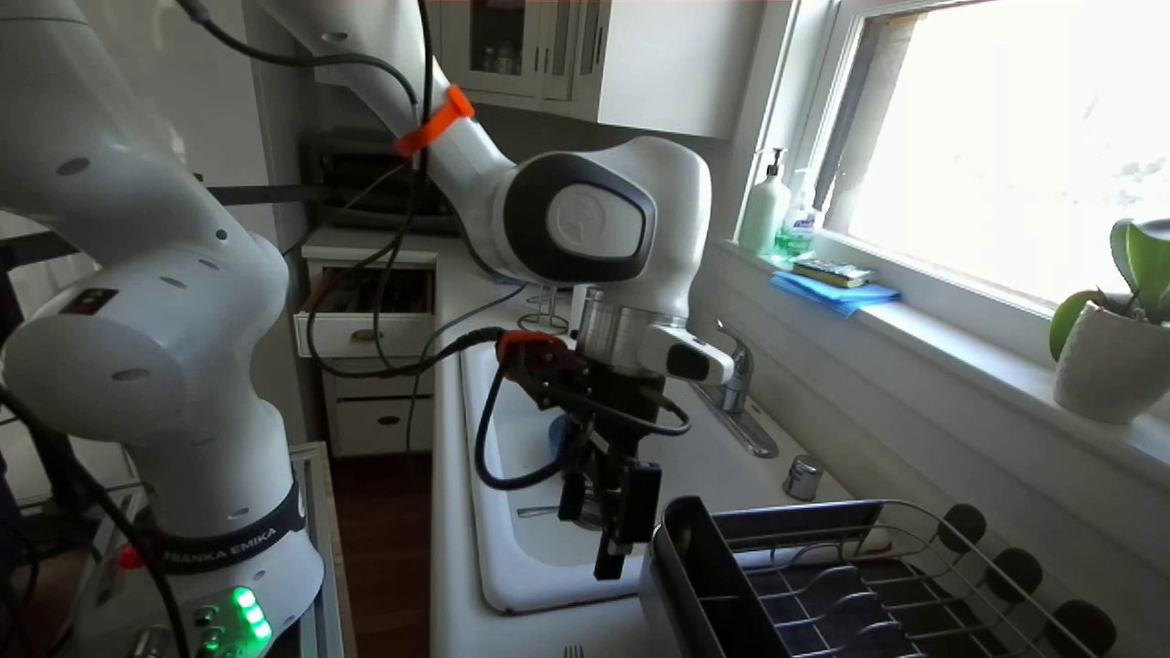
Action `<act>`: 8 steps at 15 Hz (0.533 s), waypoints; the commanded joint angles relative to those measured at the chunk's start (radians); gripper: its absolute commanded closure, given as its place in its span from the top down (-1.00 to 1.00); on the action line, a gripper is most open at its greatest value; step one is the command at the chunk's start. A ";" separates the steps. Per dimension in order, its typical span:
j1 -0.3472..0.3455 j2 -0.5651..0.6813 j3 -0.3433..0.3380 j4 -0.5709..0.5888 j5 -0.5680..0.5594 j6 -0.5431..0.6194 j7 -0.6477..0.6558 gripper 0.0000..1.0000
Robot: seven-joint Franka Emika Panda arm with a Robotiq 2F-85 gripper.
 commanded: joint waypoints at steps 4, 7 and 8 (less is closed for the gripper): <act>-0.092 0.113 -0.019 -0.036 -0.092 0.272 0.081 1.00; -0.111 0.171 -0.034 -0.036 -0.114 0.335 0.070 1.00; -0.113 0.188 -0.039 -0.036 -0.117 0.348 0.067 1.00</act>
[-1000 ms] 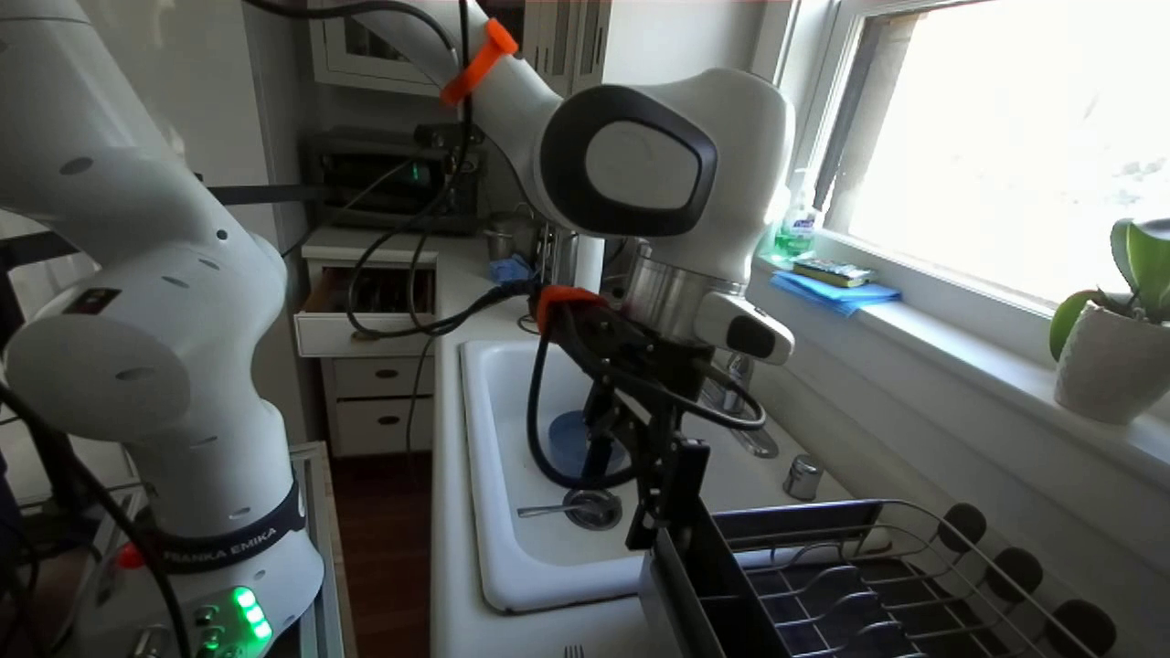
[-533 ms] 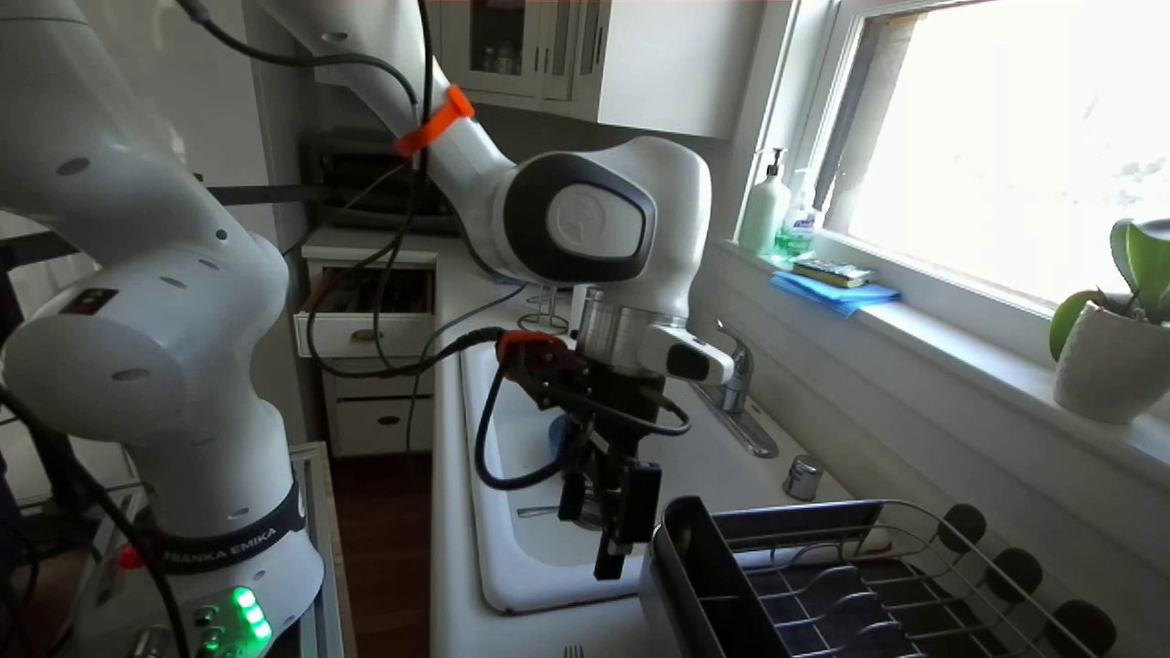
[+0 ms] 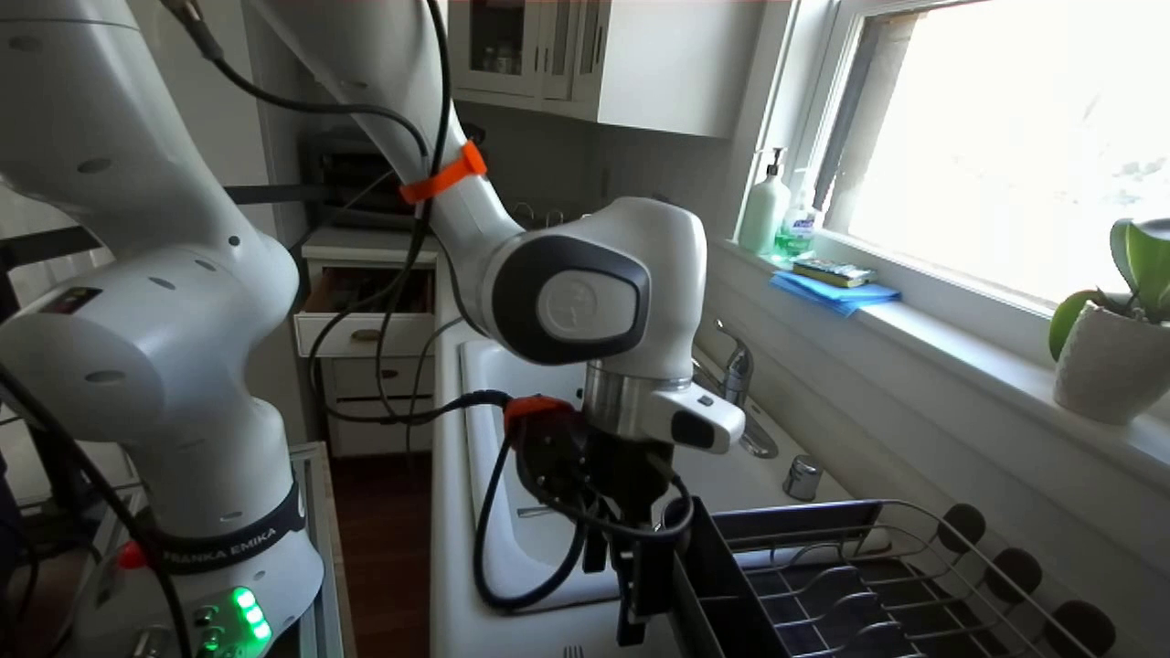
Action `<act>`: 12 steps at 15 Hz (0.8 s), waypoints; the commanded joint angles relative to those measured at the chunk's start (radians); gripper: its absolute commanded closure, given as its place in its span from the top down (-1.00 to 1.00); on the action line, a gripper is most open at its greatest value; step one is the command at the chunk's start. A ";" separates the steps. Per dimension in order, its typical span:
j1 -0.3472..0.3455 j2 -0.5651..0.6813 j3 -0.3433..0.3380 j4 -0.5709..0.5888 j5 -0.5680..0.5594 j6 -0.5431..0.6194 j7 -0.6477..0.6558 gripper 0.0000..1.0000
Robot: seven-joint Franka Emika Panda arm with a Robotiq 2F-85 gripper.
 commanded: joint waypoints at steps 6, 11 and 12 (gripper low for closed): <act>-0.003 0.130 -0.028 0.001 -0.035 0.064 0.009 1.00; 0.007 0.176 -0.027 0.001 -0.062 0.059 0.043 1.00; 0.009 0.183 -0.026 0.005 -0.074 0.052 0.057 1.00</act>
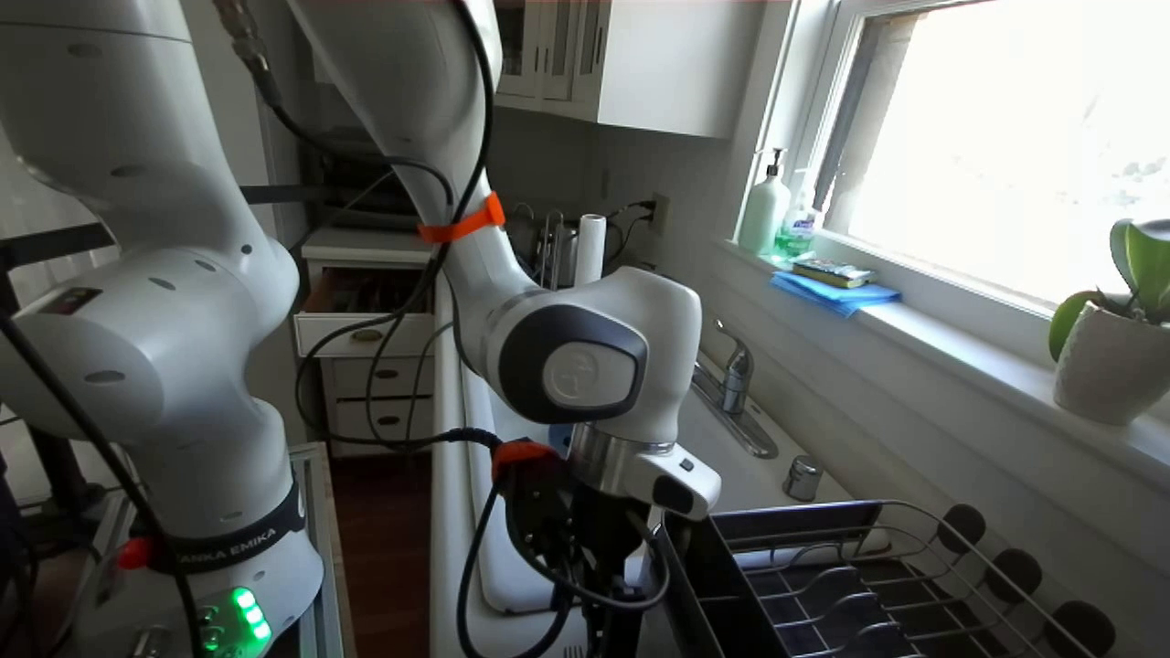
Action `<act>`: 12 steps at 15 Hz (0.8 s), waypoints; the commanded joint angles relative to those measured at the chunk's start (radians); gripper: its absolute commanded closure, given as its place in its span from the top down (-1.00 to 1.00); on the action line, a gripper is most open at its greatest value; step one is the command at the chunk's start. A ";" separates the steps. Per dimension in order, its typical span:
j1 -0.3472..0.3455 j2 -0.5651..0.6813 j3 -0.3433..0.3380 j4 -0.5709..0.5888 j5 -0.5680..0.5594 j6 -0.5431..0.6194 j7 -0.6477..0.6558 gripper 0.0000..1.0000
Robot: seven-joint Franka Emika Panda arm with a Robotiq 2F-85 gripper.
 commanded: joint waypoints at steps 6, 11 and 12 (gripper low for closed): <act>0.017 0.065 -0.018 0.021 -0.125 0.019 0.130 0.09; 0.022 0.078 -0.023 0.033 -0.156 0.029 0.177 -0.17; 0.023 0.080 -0.024 0.034 -0.157 0.033 0.182 -0.35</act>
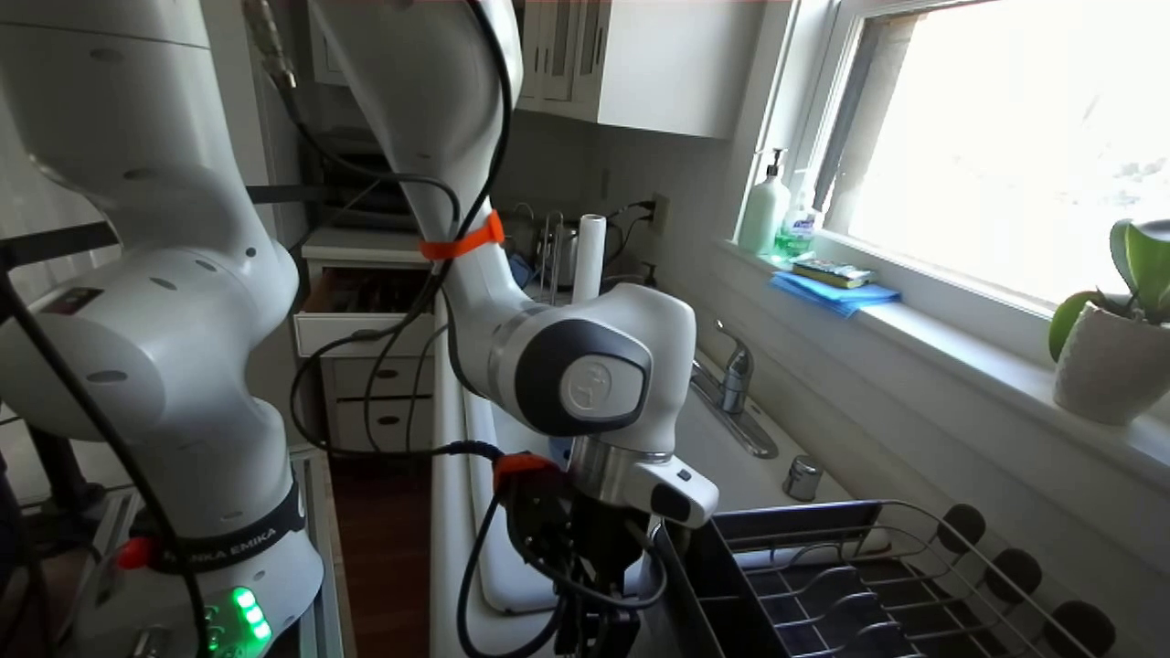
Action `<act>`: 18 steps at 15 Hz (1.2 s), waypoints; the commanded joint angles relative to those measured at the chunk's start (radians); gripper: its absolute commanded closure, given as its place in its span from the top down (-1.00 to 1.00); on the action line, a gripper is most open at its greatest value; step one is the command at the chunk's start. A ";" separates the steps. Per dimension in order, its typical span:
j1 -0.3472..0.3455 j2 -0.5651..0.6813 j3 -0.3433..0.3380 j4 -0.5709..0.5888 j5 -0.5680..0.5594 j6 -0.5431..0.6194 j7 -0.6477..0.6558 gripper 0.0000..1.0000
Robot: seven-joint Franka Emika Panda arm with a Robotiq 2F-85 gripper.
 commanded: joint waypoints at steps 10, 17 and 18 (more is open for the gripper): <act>0.032 0.067 -0.029 0.042 -0.046 0.051 0.081 -1.00; 0.025 0.003 -0.051 0.032 -0.063 0.001 0.053 -0.94; 0.022 -0.009 -0.056 0.033 -0.055 -0.023 0.036 -0.94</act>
